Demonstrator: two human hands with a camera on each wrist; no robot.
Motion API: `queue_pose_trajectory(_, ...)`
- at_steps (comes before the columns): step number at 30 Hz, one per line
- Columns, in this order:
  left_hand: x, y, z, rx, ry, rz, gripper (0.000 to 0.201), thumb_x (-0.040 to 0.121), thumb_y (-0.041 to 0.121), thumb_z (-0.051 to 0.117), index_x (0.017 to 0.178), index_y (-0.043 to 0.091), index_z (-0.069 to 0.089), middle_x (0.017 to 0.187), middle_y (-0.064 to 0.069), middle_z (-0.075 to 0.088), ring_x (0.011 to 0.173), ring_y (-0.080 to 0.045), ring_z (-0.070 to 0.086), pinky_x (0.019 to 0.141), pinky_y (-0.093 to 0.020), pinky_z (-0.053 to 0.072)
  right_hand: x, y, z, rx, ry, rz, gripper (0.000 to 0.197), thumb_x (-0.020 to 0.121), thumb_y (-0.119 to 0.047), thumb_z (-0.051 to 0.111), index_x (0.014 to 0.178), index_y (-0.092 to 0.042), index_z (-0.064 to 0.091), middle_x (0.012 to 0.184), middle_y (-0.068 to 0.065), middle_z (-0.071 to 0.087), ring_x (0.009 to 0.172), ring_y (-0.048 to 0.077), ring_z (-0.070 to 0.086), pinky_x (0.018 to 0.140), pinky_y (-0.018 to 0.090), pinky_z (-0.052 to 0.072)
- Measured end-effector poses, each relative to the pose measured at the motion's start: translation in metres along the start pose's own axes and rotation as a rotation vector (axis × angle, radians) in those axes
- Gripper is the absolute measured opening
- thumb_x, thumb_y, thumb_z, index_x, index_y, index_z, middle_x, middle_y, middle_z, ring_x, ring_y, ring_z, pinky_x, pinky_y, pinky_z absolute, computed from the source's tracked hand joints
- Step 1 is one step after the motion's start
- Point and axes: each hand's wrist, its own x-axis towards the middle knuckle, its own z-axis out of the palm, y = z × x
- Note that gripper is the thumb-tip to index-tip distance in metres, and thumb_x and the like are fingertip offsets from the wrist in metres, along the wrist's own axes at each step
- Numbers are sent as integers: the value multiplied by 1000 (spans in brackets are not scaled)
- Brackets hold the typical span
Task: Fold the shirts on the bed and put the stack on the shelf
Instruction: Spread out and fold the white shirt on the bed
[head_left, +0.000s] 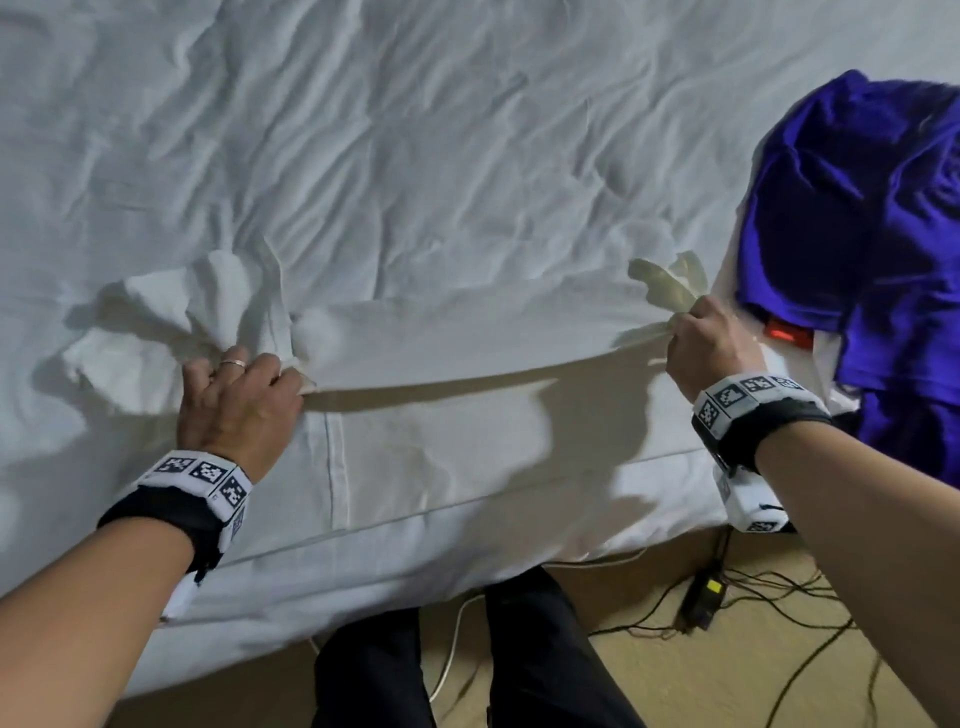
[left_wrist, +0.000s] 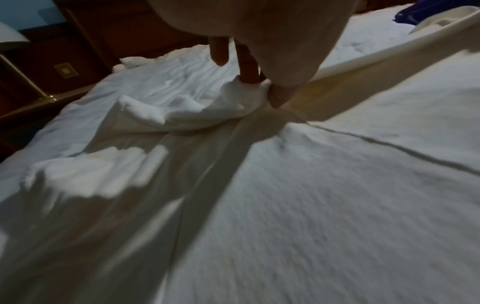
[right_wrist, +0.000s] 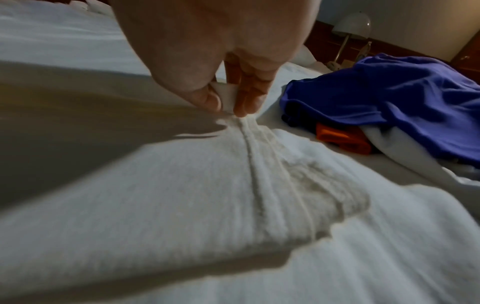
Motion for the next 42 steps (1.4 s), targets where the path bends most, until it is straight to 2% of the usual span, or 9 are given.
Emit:
queue_pose_trajectory(5, -5, 5, 12, 5, -83, 53, 22, 85, 20, 51, 74, 14, 69, 70, -6, 61, 81, -33, 56, 77, -44, 26, 0, 13, -1, -48, -52, 86, 19, 85, -5, 52, 98, 2, 64, 90, 14, 43, 88, 38, 56, 67, 36, 39)
queue_pose_trajectory(9, -11, 15, 9, -2, -196, 135, 29, 80, 27, 48, 65, 13, 69, 74, -7, 60, 79, -32, 56, 76, -45, 29, 3, 19, -5, -12, -129, 234, 27, 83, -20, 49, 103, -7, 62, 86, 9, 46, 91, 39, 61, 73, 37, 45)
queue_pose_trajectory(13, -5, 22, 0, -31, -201, 123, 45, 79, 49, 42, 66, 16, 70, 76, -6, 58, 82, -31, 57, 78, -45, 28, 3, 16, -15, -84, -117, 116, 23, 85, -22, 51, 94, -10, 69, 90, 10, 57, 87, 35, 60, 73, 36, 47)
queue_pose_trajectory(17, 22, 36, -5, -165, -71, 45, 48, 85, 50, 41, 92, 14, 71, 92, -8, 61, 89, -35, 58, 82, -46, 29, 25, 17, -24, 187, 51, 154, 23, 89, -18, 50, 88, -4, 68, 94, 16, 60, 88, 38, 58, 69, 38, 45)
queue_pose_trajectory(21, 44, 58, 6, -292, -84, -16, 55, 83, 49, 43, 124, 17, 61, 127, -6, 59, 114, -34, 51, 92, -50, 32, 58, 11, -30, 269, 92, 99, 23, 93, -22, 53, 93, -7, 70, 99, 14, 62, 91, 36, 58, 73, 38, 48)
queue_pose_trajectory(26, 50, 72, 20, -287, -194, -39, 66, 81, 52, 46, 140, 22, 44, 153, -4, 35, 135, -31, 33, 105, -55, 32, 91, -5, -19, 220, -45, -29, 29, 91, -29, 58, 113, -13, 66, 116, 10, 60, 106, 30, 59, 87, 40, 50)
queue_pose_trajectory(30, 53, 72, 26, -266, -256, -90, 72, 86, 64, 36, 148, 28, 33, 160, -4, 23, 141, -35, 27, 107, -61, 31, 110, -9, -14, 157, -97, -42, 19, 89, -18, 54, 99, -11, 69, 105, 11, 63, 99, 32, 59, 79, 34, 49)
queue_pose_trajectory(39, 51, 76, 35, -295, -297, -131, 82, 87, 76, 24, 156, 31, 23, 164, -1, 16, 146, -34, 21, 112, -61, 30, 132, 23, -22, 515, -162, 427, 22, 93, -27, 53, 94, -11, 69, 97, 12, 70, 89, 32, 66, 79, 36, 54)
queue_pose_trajectory(42, 51, 76, 36, -307, -317, -135, 83, 87, 77, 21, 157, 33, 18, 166, 0, 11, 148, -33, 17, 113, -61, 28, 128, 30, -16, 495, -230, 471, 24, 94, -26, 52, 94, -8, 68, 91, 15, 69, 83, 35, 67, 76, 40, 57)
